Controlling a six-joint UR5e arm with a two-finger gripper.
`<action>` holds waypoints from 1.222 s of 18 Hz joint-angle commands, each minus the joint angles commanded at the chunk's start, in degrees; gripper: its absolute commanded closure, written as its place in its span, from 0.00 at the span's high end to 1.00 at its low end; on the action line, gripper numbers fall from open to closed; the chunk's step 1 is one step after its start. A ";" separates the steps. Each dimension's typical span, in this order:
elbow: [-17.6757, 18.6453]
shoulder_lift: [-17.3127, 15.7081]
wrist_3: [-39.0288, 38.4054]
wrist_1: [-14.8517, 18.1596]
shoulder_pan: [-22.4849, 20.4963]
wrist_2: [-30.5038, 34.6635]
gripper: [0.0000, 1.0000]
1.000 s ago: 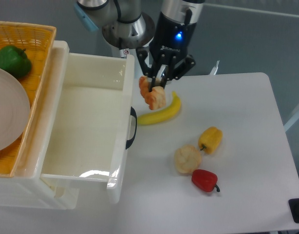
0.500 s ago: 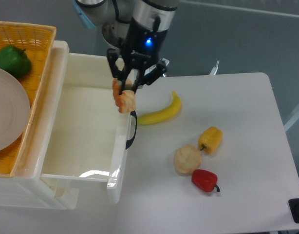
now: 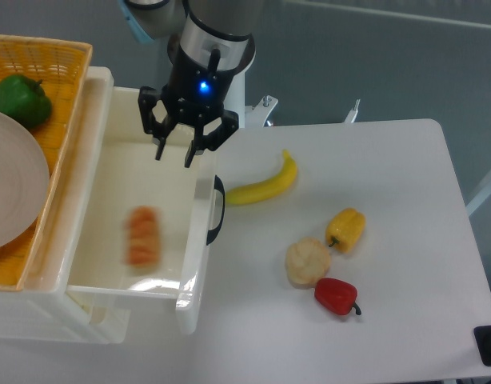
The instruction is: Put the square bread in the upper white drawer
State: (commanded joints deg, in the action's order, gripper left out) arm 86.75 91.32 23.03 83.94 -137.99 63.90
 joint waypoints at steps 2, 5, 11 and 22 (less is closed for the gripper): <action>-0.09 0.00 0.00 0.00 0.00 0.00 0.54; -0.09 0.52 0.44 -0.09 0.00 0.17 0.59; -0.35 0.79 0.88 -5.27 -6.23 0.35 0.95; -0.53 7.19 18.07 -7.38 -15.47 9.12 1.00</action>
State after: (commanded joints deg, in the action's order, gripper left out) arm 86.22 98.51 41.10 76.55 -153.46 73.01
